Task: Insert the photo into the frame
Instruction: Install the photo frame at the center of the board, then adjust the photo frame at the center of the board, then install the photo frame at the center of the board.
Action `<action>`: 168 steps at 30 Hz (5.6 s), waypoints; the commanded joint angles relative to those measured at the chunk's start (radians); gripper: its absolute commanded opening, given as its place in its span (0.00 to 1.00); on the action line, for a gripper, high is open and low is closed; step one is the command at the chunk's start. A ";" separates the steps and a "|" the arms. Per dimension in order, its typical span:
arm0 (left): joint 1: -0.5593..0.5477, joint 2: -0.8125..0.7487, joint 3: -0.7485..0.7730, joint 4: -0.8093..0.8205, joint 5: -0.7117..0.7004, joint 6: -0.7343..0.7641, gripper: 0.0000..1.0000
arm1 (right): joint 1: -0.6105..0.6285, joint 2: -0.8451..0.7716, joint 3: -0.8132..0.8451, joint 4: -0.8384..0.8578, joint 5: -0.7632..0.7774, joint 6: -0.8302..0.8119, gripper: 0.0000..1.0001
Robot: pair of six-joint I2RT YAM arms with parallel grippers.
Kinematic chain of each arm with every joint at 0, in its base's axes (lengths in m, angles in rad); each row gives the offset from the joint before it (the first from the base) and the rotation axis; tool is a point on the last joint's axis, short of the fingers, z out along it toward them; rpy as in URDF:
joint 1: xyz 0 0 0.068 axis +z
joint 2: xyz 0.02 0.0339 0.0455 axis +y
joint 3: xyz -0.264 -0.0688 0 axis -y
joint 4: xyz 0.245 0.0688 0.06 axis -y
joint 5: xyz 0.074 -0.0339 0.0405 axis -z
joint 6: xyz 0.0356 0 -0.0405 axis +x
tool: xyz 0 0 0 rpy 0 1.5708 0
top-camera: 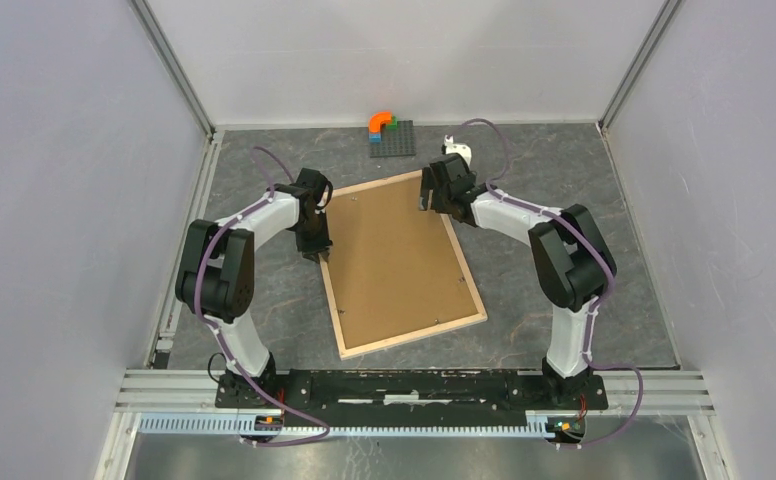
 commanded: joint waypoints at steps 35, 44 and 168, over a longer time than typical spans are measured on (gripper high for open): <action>-0.012 0.071 0.097 -0.005 -0.041 0.064 0.02 | -0.046 0.122 0.025 0.076 -0.042 -0.022 0.62; -0.011 0.208 0.305 -0.033 -0.065 -0.030 0.02 | -0.008 -0.088 -0.315 0.250 -0.270 0.099 0.63; -0.124 -0.317 -0.403 0.182 -0.029 -0.276 0.02 | -0.032 0.054 -0.081 -0.073 0.082 0.140 0.57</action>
